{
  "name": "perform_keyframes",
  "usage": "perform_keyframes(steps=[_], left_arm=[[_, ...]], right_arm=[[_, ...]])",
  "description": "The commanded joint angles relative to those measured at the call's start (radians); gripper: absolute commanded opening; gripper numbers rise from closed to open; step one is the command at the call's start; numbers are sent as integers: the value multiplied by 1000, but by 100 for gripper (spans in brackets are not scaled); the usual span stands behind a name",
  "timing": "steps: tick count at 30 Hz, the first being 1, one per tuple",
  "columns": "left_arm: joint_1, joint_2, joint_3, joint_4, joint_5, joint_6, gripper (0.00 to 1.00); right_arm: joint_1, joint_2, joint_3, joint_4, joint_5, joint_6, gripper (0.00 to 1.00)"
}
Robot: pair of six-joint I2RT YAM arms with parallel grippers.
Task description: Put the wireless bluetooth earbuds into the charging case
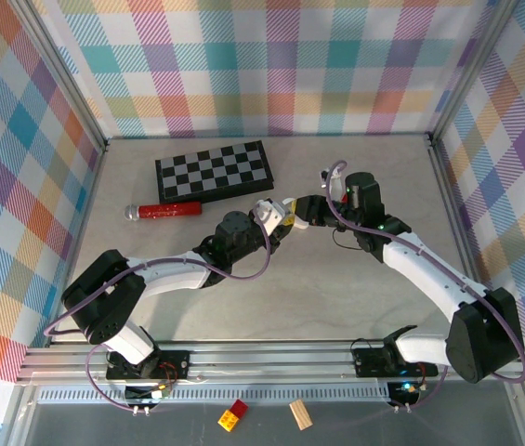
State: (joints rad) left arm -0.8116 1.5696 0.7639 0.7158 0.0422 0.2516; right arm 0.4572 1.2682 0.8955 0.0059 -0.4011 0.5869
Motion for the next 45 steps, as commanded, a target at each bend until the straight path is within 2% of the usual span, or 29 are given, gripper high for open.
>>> perform_keyframes(steps=[1,26,34,45], left_arm=[[-16,-26,22,37,-5,-5,17],[-15,-24,41,32,-19,-15,17],[-15,-23,40,29,-13,-15,17],[-15,-20,34,25,-8,-12,17]], right_arm=[[-3,5,-11,0,2,-20,19],[-2,40,-6,-32,10,-1,19],[-1,16,24,-75,48,-21,31],[-2,-11,30,-64,31,-20,48]])
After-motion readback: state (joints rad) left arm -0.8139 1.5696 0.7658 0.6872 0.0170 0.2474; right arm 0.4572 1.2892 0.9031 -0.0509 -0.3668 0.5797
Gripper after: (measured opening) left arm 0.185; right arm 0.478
